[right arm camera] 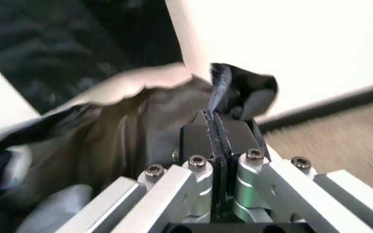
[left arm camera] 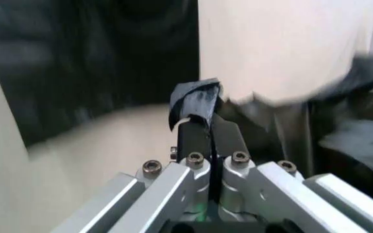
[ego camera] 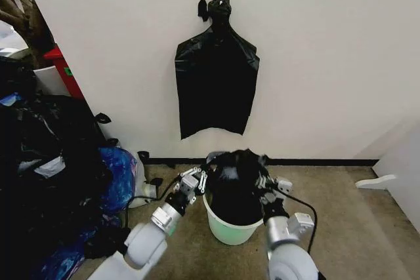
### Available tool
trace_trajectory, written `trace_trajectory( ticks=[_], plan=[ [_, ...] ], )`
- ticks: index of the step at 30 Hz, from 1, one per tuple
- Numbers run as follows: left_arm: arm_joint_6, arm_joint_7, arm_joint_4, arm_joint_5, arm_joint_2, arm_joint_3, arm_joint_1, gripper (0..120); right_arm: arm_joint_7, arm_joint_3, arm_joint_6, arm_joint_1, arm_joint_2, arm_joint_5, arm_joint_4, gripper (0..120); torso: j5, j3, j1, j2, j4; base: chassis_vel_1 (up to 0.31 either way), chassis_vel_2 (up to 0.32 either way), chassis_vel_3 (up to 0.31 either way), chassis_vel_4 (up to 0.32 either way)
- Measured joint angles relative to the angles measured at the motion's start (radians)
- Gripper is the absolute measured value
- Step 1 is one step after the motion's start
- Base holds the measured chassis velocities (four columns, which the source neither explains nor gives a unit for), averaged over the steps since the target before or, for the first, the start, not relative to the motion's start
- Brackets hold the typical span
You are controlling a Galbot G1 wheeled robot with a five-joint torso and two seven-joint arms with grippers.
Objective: Place the garbage bag over the trash bin.
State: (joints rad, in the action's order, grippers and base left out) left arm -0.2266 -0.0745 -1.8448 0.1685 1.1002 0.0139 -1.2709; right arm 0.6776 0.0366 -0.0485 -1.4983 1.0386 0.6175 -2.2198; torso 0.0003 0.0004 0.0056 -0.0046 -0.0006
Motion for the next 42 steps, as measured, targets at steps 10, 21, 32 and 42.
trace_trajectory(
  ticks=[10, 21, 32, 42],
  plan=[
    [0.373, -0.257, -0.189, 0.127, -0.062, 0.104, -0.070, 0, 0.187, -0.007, 0.188, -0.227, -0.068, 0.070, -0.217, 0, 0.0000, 0.000, 0.000, 0.000, 0.0000, 0.000, 0.000, 0.000, 0.000],
    [0.555, -0.366, -0.259, 0.115, -0.114, 0.092, -0.109, 0, 0.216, -0.071, 0.226, -0.203, -0.075, 0.032, -0.127, 0, 0.0000, 0.000, 0.000, 0.000, 0.0000, 0.000, 0.000, 0.000, 0.000],
    [0.601, -0.396, -0.208, 0.104, -0.082, 0.123, -0.100, 0, 0.208, -0.125, 0.274, -0.135, -0.067, -0.036, 0.027, 0, -0.0001, 0.000, 0.000, 0.000, 0.0000, 0.000, 0.000, 0.000, 0.000],
    [0.567, -0.407, -0.120, 0.085, -0.007, 0.138, -0.083, 0, 0.149, -0.115, 0.245, -0.058, -0.039, -0.156, 0.177, 0, -0.0001, 0.000, 0.000, 0.000, 0.0000, 0.000, 0.000, 0.000, 0.000]
  ],
)
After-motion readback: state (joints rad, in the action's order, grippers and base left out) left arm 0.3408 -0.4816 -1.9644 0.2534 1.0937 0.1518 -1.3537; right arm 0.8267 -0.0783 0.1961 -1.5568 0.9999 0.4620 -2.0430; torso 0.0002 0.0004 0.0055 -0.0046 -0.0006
